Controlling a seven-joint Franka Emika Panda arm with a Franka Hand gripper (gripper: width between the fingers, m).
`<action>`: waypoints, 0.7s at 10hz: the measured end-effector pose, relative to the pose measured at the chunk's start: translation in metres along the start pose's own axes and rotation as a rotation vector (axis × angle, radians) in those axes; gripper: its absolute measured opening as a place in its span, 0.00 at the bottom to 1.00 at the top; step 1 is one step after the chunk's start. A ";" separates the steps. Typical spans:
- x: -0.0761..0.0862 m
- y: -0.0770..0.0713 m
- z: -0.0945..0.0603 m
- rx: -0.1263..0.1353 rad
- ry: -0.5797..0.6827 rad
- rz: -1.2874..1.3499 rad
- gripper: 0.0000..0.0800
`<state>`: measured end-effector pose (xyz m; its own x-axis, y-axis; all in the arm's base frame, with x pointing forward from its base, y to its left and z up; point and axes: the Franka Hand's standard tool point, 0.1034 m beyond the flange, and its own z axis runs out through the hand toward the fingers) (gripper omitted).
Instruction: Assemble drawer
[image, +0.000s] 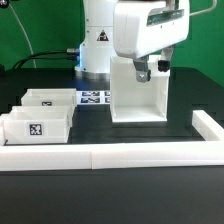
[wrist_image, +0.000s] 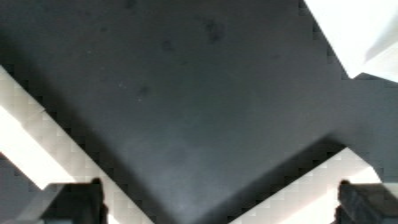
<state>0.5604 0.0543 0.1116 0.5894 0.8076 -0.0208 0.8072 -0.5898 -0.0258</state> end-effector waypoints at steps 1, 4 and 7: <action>0.000 0.000 0.000 0.000 0.000 0.000 0.81; 0.000 0.000 0.000 0.000 0.000 0.000 0.81; -0.007 -0.005 0.001 -0.007 0.023 0.069 0.81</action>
Offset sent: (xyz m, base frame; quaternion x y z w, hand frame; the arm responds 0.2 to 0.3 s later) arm 0.0000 0.0000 0.0000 0.0000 0.0000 0.0000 1.0000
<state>0.5521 0.0517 0.1110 0.6441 0.7650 0.0009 0.7648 -0.6440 -0.0184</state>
